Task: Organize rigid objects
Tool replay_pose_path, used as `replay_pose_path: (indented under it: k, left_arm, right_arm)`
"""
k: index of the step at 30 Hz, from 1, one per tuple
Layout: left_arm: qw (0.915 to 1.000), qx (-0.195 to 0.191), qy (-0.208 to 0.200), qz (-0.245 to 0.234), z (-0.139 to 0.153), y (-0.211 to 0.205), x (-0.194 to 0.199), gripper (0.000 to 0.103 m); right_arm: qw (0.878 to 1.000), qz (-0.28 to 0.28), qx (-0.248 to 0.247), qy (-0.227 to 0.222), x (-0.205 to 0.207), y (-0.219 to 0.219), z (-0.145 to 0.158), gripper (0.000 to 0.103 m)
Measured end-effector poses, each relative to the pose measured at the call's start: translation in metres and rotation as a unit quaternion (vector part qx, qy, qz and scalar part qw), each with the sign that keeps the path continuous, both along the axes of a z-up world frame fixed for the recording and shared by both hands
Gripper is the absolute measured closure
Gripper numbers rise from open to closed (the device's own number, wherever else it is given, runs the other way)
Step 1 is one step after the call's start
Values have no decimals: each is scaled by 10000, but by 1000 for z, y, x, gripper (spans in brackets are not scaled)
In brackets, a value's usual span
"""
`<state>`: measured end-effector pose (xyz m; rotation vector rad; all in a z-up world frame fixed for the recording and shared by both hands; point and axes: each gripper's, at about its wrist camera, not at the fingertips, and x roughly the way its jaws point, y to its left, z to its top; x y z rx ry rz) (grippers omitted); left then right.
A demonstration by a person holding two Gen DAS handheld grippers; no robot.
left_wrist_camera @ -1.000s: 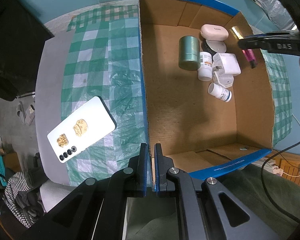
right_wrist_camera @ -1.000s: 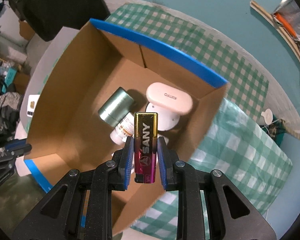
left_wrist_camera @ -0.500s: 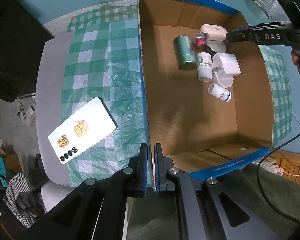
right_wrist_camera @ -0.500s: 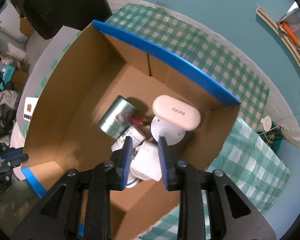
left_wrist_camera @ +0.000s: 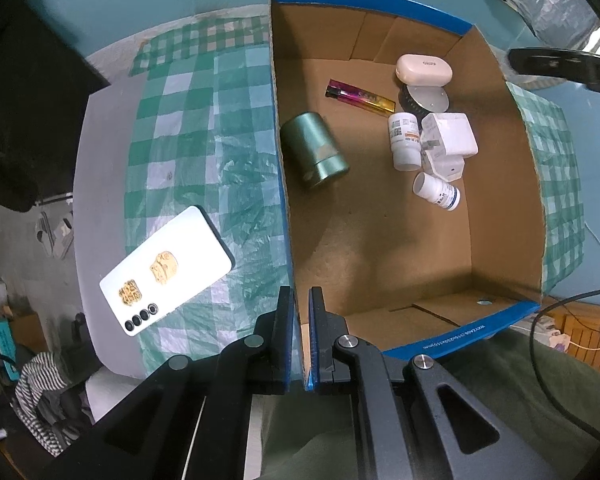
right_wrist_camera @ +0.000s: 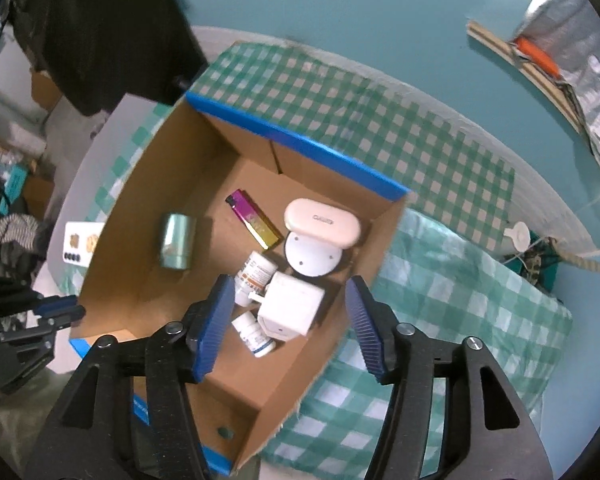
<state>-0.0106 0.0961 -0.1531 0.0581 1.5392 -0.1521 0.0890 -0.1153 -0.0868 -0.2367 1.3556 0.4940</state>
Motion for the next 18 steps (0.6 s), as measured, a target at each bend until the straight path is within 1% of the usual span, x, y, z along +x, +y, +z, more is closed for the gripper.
replay_pose_path:
  k: [6, 8, 10, 11, 13, 14, 15, 16, 18]
  left_arm:
    - [9998, 168, -70, -59, 6, -4, 4, 94]
    - [9995, 286, -102, -35, 8, -3, 5, 88]
    - [9989, 423, -198, -6, 12, -3, 8, 73]
    - [9988, 436, -240, -4, 14, -3, 8, 69]
    - [9986, 394, -366, 22, 22, -3, 10, 48]
    - [9984, 381, -422, 23, 26, -3, 11, 43]
    - [9982, 394, -458, 20, 28, -4, 11, 35]
    - [9977, 432, -529, 15, 33, -5, 12, 32]
    - [9962, 474, -725, 2, 45, -7, 13, 32]
  right_arm:
    - [9991, -319, -21, -282, -12, -20, 30, 42]
    - [9983, -426, 2, -388, -16, -27, 41, 41]
    - [9974, -525, 20, -484, -20, -33, 51, 40]
    - [9968, -587, 22, -539, -23, -36, 56, 39]
    - [9957, -685, 20, -628, -27, -42, 65, 38]
    - [9950, -743, 15, -670, -30, -45, 69, 38]
    - [9944, -791, 2, -694, -32, -48, 72, 37]
    - [9940, -831, -7, -712, -34, -50, 74, 37]
    - [9924, -951, 3, -775, -38, -56, 79, 37]
